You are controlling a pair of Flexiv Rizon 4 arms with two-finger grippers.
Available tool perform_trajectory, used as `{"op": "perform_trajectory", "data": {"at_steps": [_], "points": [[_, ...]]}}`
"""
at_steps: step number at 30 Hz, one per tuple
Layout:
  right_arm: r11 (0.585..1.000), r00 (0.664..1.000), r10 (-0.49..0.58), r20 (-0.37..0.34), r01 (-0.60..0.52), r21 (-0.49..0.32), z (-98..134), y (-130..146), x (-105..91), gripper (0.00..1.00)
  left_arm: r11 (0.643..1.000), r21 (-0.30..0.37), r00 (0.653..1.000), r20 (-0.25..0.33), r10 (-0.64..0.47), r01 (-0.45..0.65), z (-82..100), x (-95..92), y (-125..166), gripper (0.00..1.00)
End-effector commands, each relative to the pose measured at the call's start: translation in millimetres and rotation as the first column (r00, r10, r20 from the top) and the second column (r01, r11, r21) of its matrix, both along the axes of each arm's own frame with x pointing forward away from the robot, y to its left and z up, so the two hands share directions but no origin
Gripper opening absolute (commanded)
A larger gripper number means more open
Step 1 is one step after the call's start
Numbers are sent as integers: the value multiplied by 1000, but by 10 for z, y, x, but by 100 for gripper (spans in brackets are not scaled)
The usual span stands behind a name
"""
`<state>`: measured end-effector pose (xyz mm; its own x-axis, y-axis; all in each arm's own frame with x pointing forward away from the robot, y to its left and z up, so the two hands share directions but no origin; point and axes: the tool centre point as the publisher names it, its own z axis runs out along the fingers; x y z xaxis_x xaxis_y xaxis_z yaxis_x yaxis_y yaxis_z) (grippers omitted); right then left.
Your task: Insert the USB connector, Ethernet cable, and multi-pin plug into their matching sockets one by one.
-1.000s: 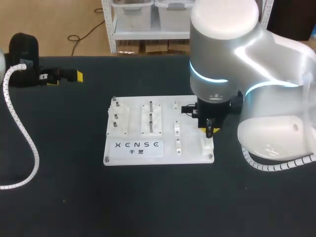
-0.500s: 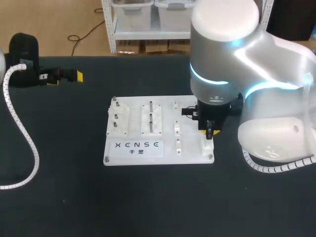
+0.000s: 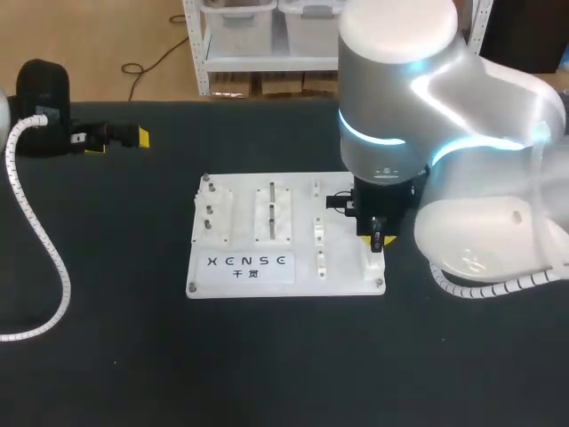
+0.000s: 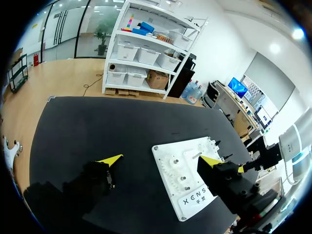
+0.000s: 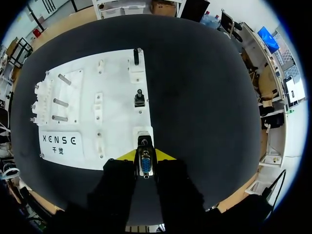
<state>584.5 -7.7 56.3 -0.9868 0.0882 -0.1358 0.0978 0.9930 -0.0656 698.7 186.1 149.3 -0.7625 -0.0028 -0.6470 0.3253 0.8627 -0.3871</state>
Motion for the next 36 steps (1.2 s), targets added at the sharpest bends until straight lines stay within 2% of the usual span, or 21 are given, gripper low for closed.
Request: {"op": "perform_trajectory", "data": {"at_steps": [1,10,24,27,30,31,32,36], "points": [[1000,1000,-4,-30,4,-14,-593,-1,17,0,1000,7,1000,-6,3,-3,12,6,-11,100],[999,998,-19,-65,17,-33,-847,-122,-10,0,1000,7,1000,-6,3,-3,12,6,-11,100],[999,997,-16,-75,13,-50,-1049,-216,-36,0,1000,7,1000,-6,3,-3,12,6,-11,100],[999,997,-13,-72,10,-46,-1047,-211,-30,16,1000,7,1000,-6,3,-3,12,6,-11,100],[999,998,-11,-61,8,-39,-1001,-205,-9,47,1000,7,1000,-6,3,-3,12,6,-11,100],[999,998,-13,-55,11,-35,-981,-209,-2,70,1000,7,1000,-6,3,-3,12,6,-11,100],[999,999,-12,-48,10,-33,-954,-213,6,100,1000,7,1000,-6,3,-3,12,6,-11,100],[999,999,-30,-12,29,-19,-805,-246,49,100,1000,7,1000,-6,3,-3,12,6,-11,100]]}}
